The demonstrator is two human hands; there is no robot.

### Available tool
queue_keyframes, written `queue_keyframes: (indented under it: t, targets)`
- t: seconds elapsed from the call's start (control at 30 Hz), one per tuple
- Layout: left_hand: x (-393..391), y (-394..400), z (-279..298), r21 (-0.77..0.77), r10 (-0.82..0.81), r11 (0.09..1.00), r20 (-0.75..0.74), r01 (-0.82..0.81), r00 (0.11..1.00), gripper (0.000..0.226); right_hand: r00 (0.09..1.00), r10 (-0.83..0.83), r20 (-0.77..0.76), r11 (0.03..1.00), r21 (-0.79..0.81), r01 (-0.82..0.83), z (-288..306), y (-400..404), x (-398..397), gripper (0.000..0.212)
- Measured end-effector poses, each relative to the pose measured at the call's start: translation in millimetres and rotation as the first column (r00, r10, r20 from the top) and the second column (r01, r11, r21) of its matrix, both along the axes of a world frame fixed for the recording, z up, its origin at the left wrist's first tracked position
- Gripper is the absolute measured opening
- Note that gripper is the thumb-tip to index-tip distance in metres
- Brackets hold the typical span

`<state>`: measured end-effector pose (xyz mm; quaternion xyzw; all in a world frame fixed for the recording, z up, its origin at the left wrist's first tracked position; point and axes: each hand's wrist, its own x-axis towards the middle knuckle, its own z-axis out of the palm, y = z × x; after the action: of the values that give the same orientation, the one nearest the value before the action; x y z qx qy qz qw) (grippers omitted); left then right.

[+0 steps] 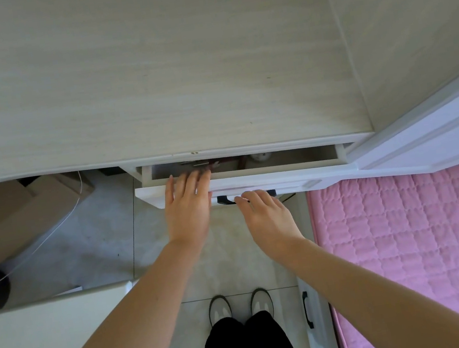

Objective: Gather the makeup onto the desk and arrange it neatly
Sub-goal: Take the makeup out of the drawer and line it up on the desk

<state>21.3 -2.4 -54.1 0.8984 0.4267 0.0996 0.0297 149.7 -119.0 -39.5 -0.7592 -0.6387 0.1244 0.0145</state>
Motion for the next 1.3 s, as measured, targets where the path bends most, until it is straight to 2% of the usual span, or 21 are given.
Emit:
queue_keyframes:
  t: [0.07, 0.13, 0.23, 0.33, 0.4, 0.53, 1.3]
  targets:
    - [0.3, -0.8, 0.7, -0.014, 0.009, 1.0, 0.006, -0.009, 1.0, 0.043, 0.999, -0.025, 0.03, 0.987, 0.16, 0.02, 5.9, 0.2, 5.4, 0.065]
    - [0.4, -1.5, 2.4, -0.026, 0.011, 1.0, 0.007, -0.011, 1.0, 0.043, 0.996, -0.062, 0.071, 0.972, 0.23, 0.044, 10.6, 1.7, 16.1, 0.061]
    - [-1.9, -3.4, 4.4, -0.037, -0.003, 0.999, 0.004, 0.003, 1.0, 0.043, 0.98, -0.14, 0.141, 0.984, 0.133, 0.121, 14.5, 4.7, 34.8, 0.062]
    - [-5.1, -5.6, 5.5, -0.04, -0.015, 0.999, -0.015, 0.014, 1.0, 0.042, 0.974, -0.131, 0.185, 0.989, -0.047, 0.142, 12.5, 0.8, 49.7, 0.067]
    - [-7.3, -7.8, 5.8, -0.04, -0.023, 0.999, -0.017, 0.022, 1.0, 0.043, 0.972, -0.144, 0.186, 0.981, -0.099, 0.164, 13.4, -3.4, 56.5, 0.072]
    - [-14.3, -14.8, 7.9, -0.052, -0.039, 0.998, -0.027, 0.038, 0.999, 0.044, 0.973, -0.132, 0.187, 0.976, -0.149, 0.161, 20.6, -12.9, 58.8, 0.08]
    - [-89.8, -120.9, 29.2, -0.203, -0.118, 0.975, -0.097, 0.096, 0.988, 0.051, 0.997, -0.029, 0.073, 0.958, -0.281, 0.048, 27.6, -128.2, 1.1, 0.077]
